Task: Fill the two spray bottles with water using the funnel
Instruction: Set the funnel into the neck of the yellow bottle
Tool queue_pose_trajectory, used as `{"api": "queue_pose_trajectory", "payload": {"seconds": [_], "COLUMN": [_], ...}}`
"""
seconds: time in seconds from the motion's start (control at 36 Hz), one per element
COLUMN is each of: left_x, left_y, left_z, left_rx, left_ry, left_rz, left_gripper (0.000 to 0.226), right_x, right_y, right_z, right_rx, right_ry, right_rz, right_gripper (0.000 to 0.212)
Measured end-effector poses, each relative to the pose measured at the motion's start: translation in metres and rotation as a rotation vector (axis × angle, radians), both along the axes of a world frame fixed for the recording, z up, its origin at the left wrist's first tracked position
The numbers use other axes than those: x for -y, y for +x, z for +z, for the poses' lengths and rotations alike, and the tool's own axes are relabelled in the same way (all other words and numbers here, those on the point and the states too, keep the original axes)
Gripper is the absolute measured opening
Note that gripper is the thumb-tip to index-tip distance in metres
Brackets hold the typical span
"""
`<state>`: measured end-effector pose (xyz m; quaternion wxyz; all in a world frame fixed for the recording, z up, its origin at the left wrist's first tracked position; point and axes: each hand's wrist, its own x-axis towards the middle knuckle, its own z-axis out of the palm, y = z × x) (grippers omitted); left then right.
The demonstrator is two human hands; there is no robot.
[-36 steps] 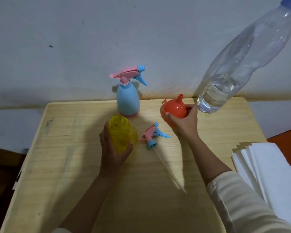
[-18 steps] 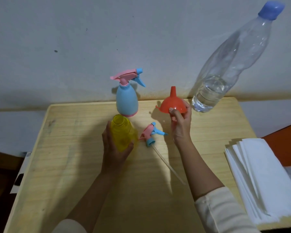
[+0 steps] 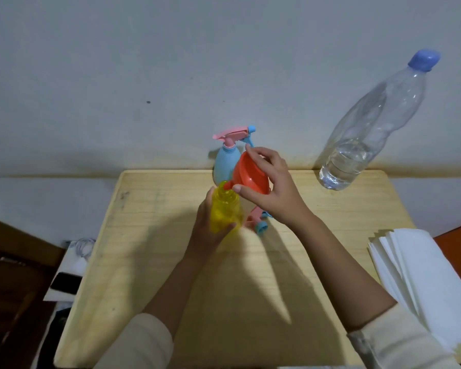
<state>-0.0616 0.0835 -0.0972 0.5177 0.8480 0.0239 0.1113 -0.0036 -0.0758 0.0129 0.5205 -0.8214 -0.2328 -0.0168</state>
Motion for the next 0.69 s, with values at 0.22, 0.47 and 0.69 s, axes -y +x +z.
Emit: {"api": "queue_pose_trajectory", "payload": {"seconds": [0.22, 0.47, 0.69], "left_x": [0.000, -0.003, 0.002], "left_y": [0.002, 0.005, 0.007], "left_z": [-0.002, -0.001, 0.003], "left_rx": [-0.022, -0.140, -0.093], "left_ry": [0.022, -0.034, -0.109], "left_rz": [0.025, 0.042, 0.055], "left_gripper": [0.100, 0.104, 0.083], "right_x": [-0.012, -0.036, -0.040], "right_y": [-0.005, -0.008, -0.010], "right_z": [0.017, 0.018, 0.014], "right_rx": [0.105, 0.193, 0.253], "right_ry": [-0.261, -0.479, -0.463], "right_rz": [0.009, 0.043, -0.017], "right_gripper": [0.079, 0.076, 0.073]}}
